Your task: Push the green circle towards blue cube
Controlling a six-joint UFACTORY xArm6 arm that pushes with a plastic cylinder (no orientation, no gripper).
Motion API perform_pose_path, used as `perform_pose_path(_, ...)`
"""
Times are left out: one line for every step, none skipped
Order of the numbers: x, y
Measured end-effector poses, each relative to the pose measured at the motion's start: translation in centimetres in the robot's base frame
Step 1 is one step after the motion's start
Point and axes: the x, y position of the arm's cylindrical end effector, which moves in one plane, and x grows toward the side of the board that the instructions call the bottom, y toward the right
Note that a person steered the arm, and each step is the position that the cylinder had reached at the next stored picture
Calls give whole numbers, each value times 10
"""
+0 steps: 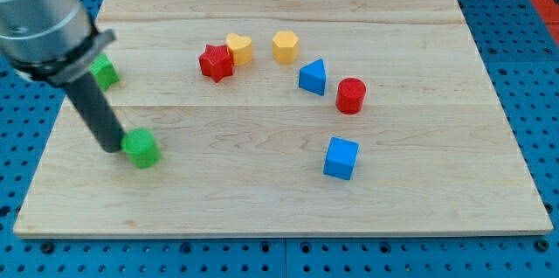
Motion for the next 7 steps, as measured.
perform_pose_path(14,42)
perform_pose_path(21,73)
perform_pose_path(24,78)
perform_pose_path(24,110)
perform_pose_path(24,151)
perform_pose_path(27,172)
perform_pose_path(20,171)
